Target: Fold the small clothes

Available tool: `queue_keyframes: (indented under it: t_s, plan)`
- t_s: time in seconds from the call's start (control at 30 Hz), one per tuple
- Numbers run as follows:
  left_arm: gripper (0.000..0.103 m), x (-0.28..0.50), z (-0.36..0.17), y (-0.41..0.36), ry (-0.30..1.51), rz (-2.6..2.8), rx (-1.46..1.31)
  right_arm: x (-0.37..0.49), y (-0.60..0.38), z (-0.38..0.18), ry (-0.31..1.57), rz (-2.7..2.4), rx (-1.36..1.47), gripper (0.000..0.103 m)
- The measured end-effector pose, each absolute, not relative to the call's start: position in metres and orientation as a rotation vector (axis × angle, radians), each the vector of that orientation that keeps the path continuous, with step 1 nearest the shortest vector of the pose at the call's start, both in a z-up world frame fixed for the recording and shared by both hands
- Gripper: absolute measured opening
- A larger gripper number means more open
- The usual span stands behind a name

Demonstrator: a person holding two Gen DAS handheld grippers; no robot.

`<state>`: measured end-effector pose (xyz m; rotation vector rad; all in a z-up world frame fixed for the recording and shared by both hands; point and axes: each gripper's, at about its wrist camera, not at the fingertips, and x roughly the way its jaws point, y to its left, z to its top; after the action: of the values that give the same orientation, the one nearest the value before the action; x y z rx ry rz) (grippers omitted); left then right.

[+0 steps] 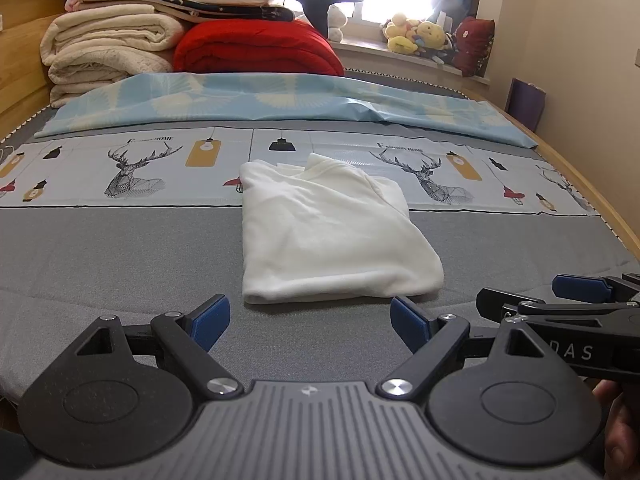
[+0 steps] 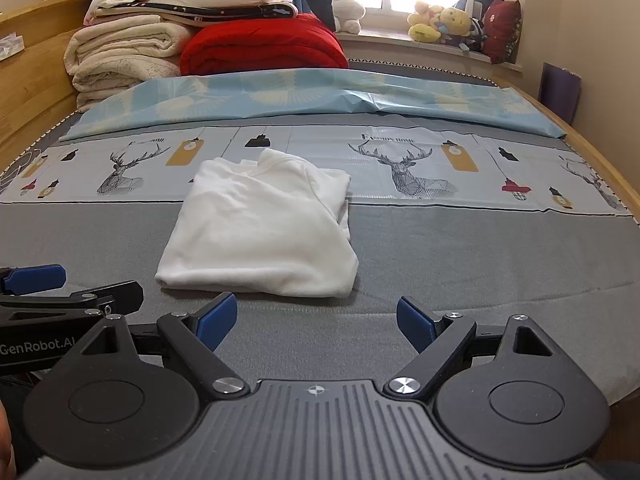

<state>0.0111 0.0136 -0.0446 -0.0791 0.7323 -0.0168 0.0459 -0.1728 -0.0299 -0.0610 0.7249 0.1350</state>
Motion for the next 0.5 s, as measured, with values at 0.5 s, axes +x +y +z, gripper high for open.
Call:
queue_keyframes:
  t_s: [0.5]
  plan:
    - [0.091, 0.0112, -0.0448, 0.0141, 0.732, -0.020, -0.077, 0.0454, -0.1742, -0.0298, 0.726, 0.135, -0.060, 0.087]
